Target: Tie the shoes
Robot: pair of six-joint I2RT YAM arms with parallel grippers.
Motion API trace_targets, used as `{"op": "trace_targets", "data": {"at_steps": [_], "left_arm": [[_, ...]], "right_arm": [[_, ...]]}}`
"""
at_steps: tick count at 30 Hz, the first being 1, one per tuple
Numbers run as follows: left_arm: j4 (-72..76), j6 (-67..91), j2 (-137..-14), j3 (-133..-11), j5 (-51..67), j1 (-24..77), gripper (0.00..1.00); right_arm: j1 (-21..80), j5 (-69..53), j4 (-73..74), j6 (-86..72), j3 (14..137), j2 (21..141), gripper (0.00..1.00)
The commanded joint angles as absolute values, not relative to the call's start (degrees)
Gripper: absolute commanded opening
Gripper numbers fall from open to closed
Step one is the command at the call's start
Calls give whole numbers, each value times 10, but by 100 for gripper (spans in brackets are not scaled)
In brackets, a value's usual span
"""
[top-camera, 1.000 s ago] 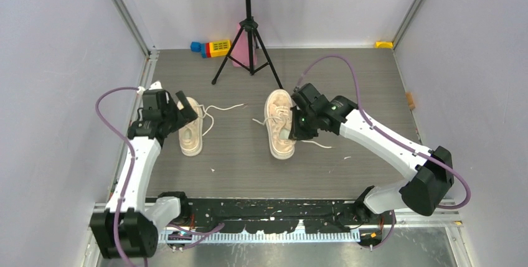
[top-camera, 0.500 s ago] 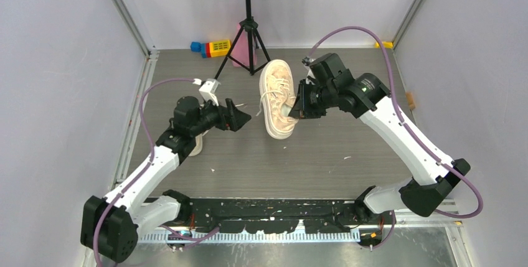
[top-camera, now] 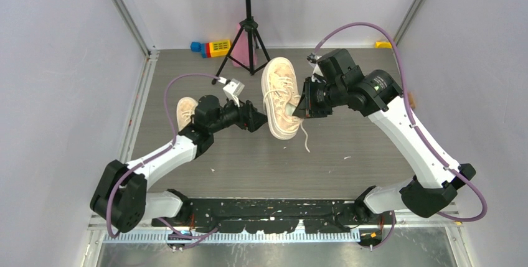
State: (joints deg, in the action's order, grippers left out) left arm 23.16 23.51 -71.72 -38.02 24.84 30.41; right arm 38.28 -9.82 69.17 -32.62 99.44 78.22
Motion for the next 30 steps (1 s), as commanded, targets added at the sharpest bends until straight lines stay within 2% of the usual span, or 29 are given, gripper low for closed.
{"op": "trace_targets", "data": {"at_steps": [1, 7, 8, 12, 13, 16, 18, 21, 27, 30], "left_arm": [[326, 228, -730, -395, 267, 312, 73], [355, 228, -743, -394, 271, 316, 65], [357, 228, -745, -394, 273, 316, 57], [347, 231, -739, -394, 284, 316, 3], [332, 231, -731, -395, 283, 316, 0], [241, 229, -703, -407, 271, 316, 0], [191, 218, -692, -421, 302, 327, 0], [109, 183, -688, -458, 265, 384, 0], [84, 219, -731, -494, 270, 415, 0], [45, 234, -736, -496, 228, 415, 0]], "right_arm": [[377, -121, 654, -327, 1020, 752, 0], [375, -145, 647, -337, 1024, 751, 0], [375, -149, 646, -339, 1023, 751, 0], [374, -128, 646, -341, 1012, 746, 0], [374, -118, 646, -340, 1003, 744, 0], [364, -88, 646, -337, 975, 740, 0], [344, -53, 658, -336, 956, 728, 0], [303, -9, 669, -321, 920, 695, 0], [274, 126, 686, -301, 854, 678, 0], [274, 121, 644, -308, 783, 682, 0]]}}
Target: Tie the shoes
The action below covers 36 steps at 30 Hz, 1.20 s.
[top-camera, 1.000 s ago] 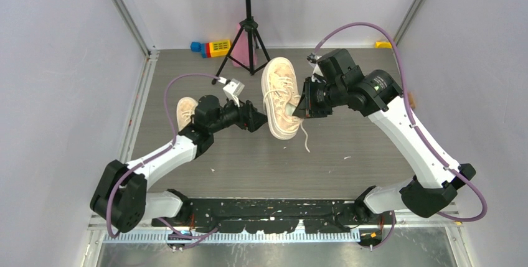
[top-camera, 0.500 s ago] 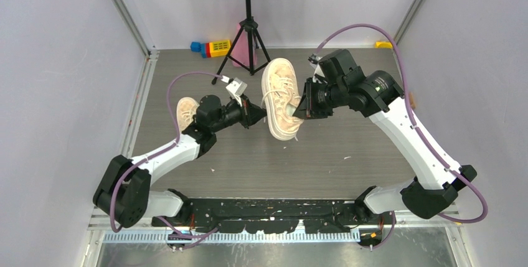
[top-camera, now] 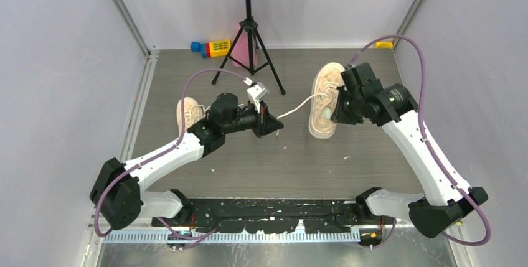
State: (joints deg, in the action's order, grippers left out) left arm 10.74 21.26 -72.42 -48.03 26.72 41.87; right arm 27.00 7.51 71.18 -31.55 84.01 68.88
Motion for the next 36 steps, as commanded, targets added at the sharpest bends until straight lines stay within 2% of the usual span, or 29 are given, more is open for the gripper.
{"op": "trace_targets", "data": {"at_steps": [1, 3, 6, 14, 17, 21, 24, 25, 30, 32, 36], "left_arm": [[32, 237, -735, -495, 214, 415, 0], [4, 244, -727, -492, 187, 408, 0], [-34, 260, -703, -475, 182, 379, 0], [-116, 276, -591, -423, 197, 262, 0], [-151, 264, -562, -414, 173, 258, 0], [-166, 262, -557, -407, 190, 257, 0], [-159, 266, -551, -406, 221, 257, 0], [-159, 269, -547, -407, 224, 257, 0], [-176, 265, -539, -418, 226, 257, 0], [-179, 263, -538, -418, 226, 257, 0], [-163, 262, -526, -401, 229, 257, 0]], "right_arm": [[276, 99, 621, -317, 756, 685, 0], [293, 64, 569, -344, 711, 693, 0], [354, 75, 487, -392, 661, 707, 0], [472, 65, 296, -487, 627, 833, 1], [485, 57, 272, -496, 637, 874, 24], [486, 79, 279, -479, 634, 876, 40], [484, 105, 315, -449, 631, 850, 59], [483, 116, 332, -437, 631, 842, 63], [435, 161, 396, -430, 595, 777, 71], [404, 200, 419, -452, 581, 758, 82], [376, 289, 477, -518, 581, 756, 95]]}}
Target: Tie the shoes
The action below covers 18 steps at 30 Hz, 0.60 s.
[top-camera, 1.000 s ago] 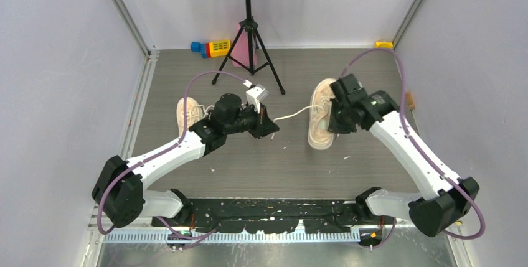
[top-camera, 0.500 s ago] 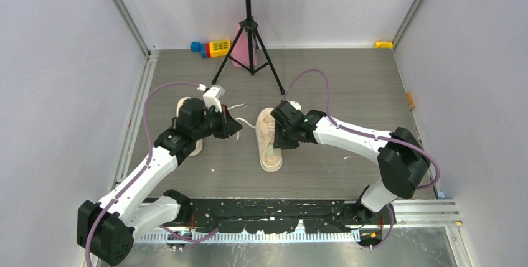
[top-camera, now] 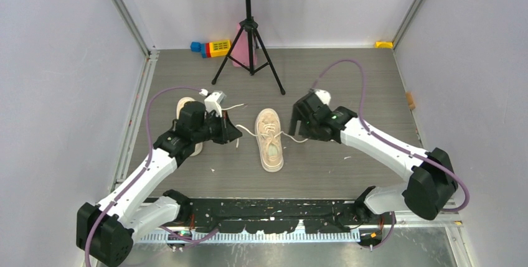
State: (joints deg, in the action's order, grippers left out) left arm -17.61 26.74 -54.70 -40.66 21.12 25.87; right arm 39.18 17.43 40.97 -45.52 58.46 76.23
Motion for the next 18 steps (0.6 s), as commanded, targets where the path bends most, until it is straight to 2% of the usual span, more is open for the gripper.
{"op": "trace_targets", "data": {"at_steps": [1, 6, 12, 18], "left_arm": [[-161, 261, -523, -398, 229, 257, 0], [-148, 262, -514, -381, 237, 257, 0], [-154, 260, -505, -381, 241, 257, 0], [-151, 264, -500, -381, 249, 257, 0]], "right_arm": [[376, 310, 485, -540, 584, 757, 96], [368, 348, 518, -671, 592, 780, 96], [330, 260, 461, -762, 560, 815, 84], [327, 246, 424, -801, 566, 888, 73]]}}
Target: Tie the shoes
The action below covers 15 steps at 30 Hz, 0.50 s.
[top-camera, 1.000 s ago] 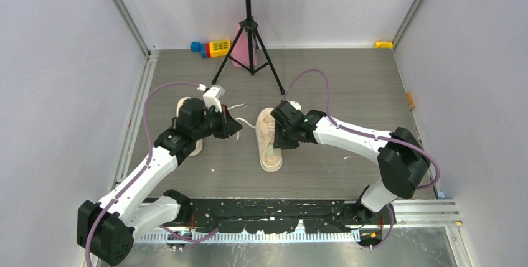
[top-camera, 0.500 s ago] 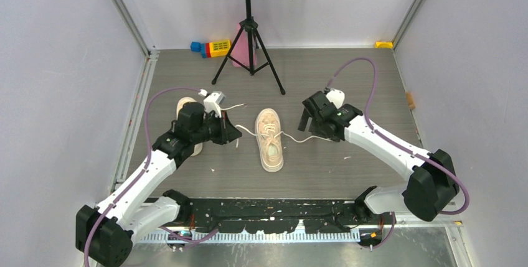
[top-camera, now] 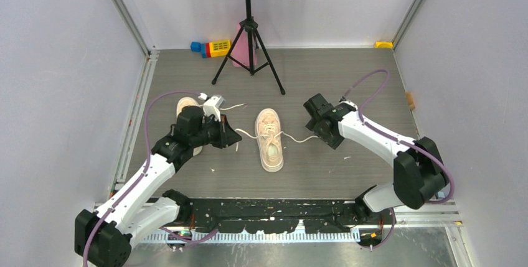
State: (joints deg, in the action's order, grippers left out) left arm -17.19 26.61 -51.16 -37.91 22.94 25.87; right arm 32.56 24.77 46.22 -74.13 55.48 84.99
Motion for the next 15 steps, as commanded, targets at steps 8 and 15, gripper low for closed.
{"op": "trace_targets", "data": {"at_steps": [8, 15], "left_arm": [[-151, 266, -500, -380, 263, 257, 0], [-148, 270, -505, -374, 271, 257, 0]], "right_arm": [[325, 242, 422, -801, 607, 970, 55], [318, 240, 409, -792, 618, 1003, 37]]}}
